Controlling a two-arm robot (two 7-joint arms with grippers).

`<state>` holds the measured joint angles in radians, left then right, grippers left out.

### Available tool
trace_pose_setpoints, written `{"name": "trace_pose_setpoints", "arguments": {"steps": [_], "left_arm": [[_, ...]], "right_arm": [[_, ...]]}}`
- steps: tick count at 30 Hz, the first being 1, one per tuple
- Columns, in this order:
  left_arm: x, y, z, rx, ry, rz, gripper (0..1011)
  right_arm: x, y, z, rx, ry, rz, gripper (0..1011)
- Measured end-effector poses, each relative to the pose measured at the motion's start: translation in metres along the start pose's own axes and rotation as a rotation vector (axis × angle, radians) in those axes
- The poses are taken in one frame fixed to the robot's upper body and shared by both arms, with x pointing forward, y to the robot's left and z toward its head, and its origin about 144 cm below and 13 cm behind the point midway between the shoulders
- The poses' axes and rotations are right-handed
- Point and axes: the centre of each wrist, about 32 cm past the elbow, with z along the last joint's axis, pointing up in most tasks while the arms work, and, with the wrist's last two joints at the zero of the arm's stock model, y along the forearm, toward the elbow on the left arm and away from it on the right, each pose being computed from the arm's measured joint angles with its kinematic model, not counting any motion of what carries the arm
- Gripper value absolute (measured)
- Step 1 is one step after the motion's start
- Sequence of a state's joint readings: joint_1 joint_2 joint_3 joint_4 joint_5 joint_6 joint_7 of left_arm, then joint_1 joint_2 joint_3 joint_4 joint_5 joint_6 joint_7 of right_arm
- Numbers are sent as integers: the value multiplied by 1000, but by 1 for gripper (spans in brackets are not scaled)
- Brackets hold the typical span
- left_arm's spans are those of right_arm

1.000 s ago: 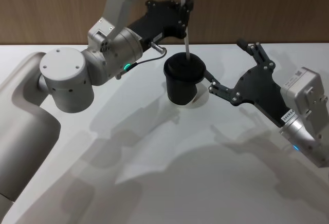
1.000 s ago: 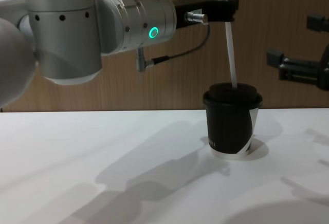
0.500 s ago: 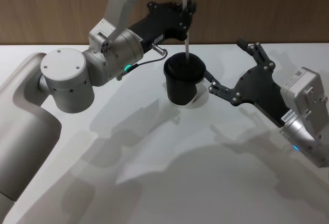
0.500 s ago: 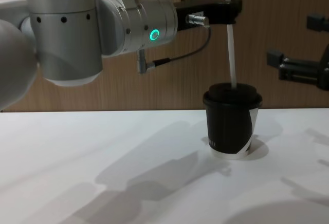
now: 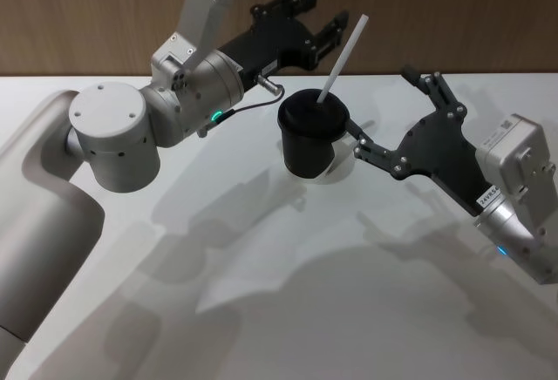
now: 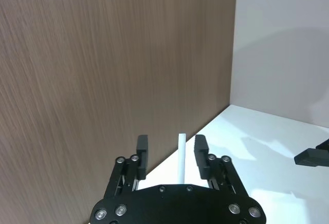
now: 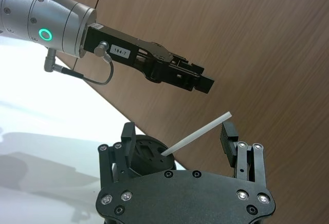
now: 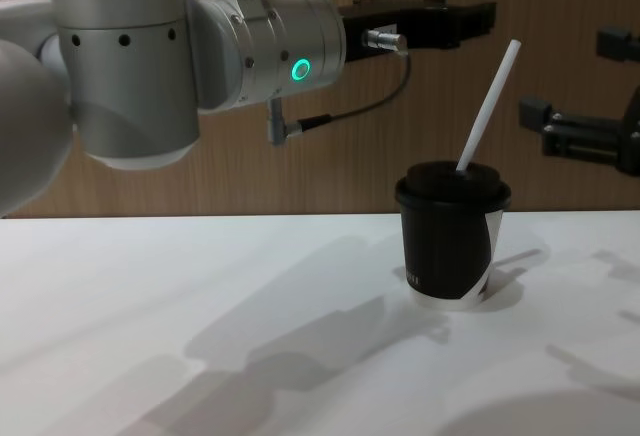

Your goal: Pick up the straw with one hand, pass it to the other hand, and insert it into the cup.

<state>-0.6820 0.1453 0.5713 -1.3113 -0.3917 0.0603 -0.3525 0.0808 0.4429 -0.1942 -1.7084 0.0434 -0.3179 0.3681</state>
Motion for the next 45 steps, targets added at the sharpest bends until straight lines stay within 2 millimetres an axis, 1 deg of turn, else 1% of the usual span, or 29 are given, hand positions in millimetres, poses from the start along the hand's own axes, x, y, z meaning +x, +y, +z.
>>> {"name": "trace_pose_setpoints", "arguments": {"steps": [2,3,5,6,9,11,12,14,15,16,17,20,28,31,36,45], "left_arm": [[0,0,0,0,0,0,570],[0,0,0,0,0,0,627],[0,0,0,0,1,0,672],[0,0,0,0,1,0,734],[0,0,0,0,1,0,795],[0,0,0,0,1,0,867],[0,1,-1,1,2,1,877],[0,2,-1,1,3,1,947],[0,2,-2,1,3,2,947],[1,4,-2,0,3,3,989],[1,5,-2,0,3,3,1001],[1,10,-4,1,4,7,1000],[3,25,-10,2,3,17,1000],[3,31,-13,4,4,23,1001],[3,36,-15,3,0,27,1001],[2,40,-18,-3,-3,18,1002]], "right_arm": [[0,0,0,0,0,0,1001],[0,0,0,0,0,0,1001],[0,0,0,0,0,0,1001],[0,0,0,0,0,0,1001],[0,0,0,0,0,0,1001],[0,0,0,0,0,0,1001],[0,0,0,0,0,0,1001],[0,1,1,2,2,-3,1001],[0,1,1,3,3,-5,1001],[0,2,2,5,6,-10,1001],[0,2,3,7,8,-13,1001],[0,5,6,14,16,-27,1001],[2,19,24,61,57,-95,1001],[2,21,27,68,67,-105,1001],[1,30,39,101,110,-137,1001],[-5,40,52,121,203,-145,1001]]}}
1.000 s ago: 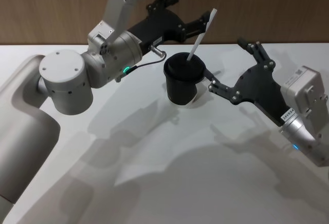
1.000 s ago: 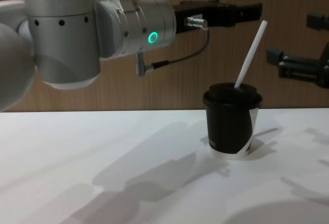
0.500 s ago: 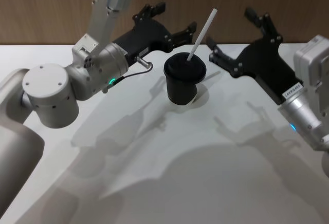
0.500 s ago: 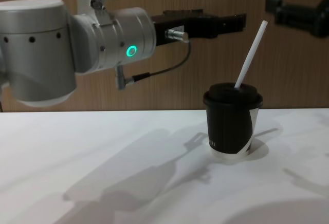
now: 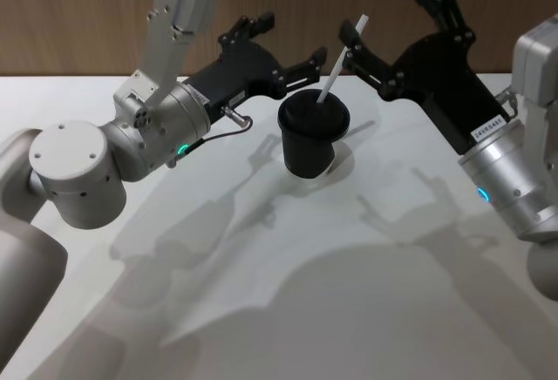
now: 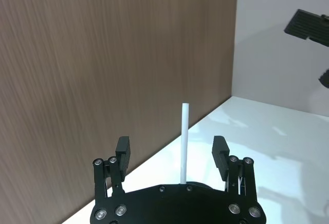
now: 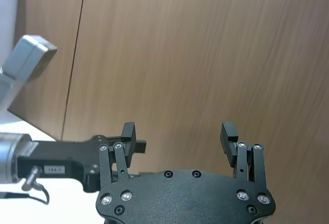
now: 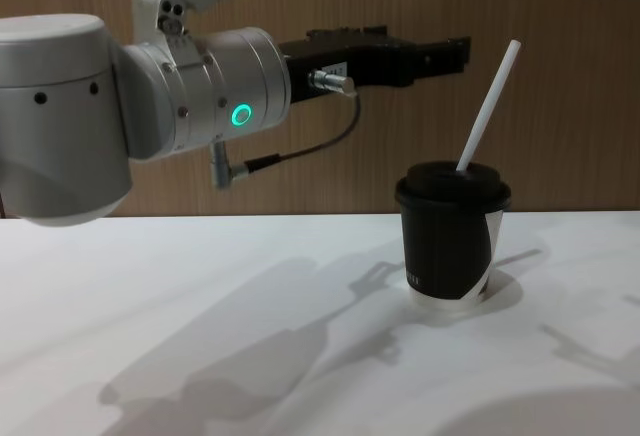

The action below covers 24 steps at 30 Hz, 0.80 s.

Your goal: Pick up the straw with one hand, pass it to the other hand, and insert it into the cup.

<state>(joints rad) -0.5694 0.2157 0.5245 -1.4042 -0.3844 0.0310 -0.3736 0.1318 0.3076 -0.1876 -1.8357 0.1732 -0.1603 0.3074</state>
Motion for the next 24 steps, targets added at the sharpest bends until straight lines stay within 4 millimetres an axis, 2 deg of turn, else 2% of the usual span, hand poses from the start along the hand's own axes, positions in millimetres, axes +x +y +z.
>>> {"name": "trace_pose_setpoints", "arguments": {"steps": [24], "left_arm": [[-4,7,2,-27,27,-17,1001]], "right_arm": [[-17,16,6,12,138,25,1001]]}}
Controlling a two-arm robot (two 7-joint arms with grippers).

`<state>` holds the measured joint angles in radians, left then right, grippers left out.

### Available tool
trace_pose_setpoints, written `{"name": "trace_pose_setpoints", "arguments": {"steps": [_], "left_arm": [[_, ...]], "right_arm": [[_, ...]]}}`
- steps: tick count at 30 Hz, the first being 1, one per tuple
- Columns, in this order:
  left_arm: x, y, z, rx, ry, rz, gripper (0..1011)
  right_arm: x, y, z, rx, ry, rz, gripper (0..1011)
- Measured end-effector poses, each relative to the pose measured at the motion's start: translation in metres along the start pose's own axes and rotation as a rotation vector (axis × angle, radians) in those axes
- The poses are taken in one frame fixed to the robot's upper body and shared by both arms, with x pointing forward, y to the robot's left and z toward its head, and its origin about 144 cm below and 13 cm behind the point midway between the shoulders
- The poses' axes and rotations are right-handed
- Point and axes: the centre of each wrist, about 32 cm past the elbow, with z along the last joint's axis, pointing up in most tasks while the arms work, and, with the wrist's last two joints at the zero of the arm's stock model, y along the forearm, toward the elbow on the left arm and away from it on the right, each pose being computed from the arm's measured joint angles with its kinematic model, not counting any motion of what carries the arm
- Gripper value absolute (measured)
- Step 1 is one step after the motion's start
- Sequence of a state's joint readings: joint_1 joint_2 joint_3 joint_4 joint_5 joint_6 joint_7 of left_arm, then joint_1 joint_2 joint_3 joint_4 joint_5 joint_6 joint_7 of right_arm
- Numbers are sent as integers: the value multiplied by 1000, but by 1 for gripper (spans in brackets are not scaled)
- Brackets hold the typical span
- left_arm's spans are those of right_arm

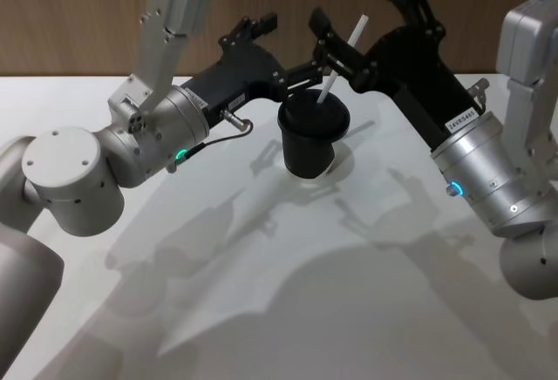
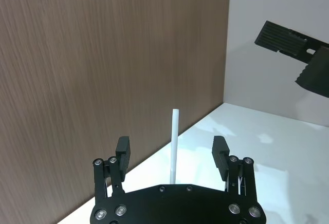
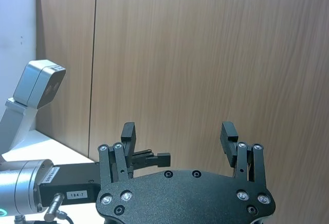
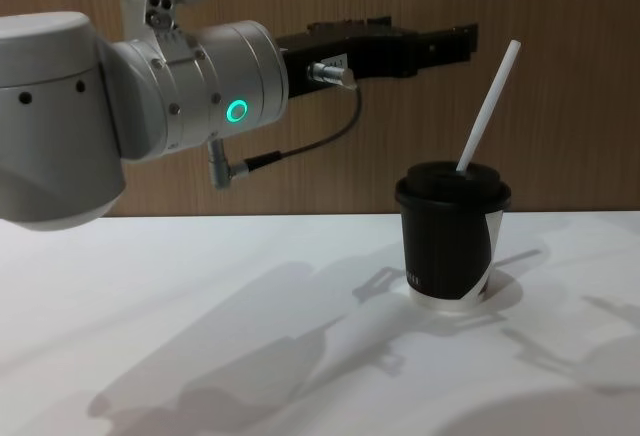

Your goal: Pick up the straw with one hand, pass it to the other hand, and insert it into the cup.

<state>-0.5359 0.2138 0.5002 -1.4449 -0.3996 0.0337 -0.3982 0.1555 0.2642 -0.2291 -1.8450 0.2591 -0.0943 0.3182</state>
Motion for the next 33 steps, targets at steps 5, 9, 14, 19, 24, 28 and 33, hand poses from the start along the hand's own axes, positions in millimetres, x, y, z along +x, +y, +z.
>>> {"name": "trace_pose_setpoints", "arguments": {"steps": [5,9,14,19,24,28,33], "left_arm": [[0,1,0,-2,3,0,1001],[0,1,0,-3,4,-1,1001],[-1,1,1,-4,5,-1,1001],[-1,1,1,-4,6,-1,1001],[-1,2,1,-5,7,-1,1001],[-1,2,1,-5,7,-2,1001],[-1,2,1,-5,7,-1,1001]], "right_arm": [[-1,1,0,0,8,3,1001],[-2,2,0,0,14,4,1001],[-2,2,0,0,19,5,1001],[-2,3,0,0,22,6,1001],[-3,3,0,0,23,6,1001],[-3,3,0,1,24,7,1001],[-3,3,0,1,25,7,1001]]}}
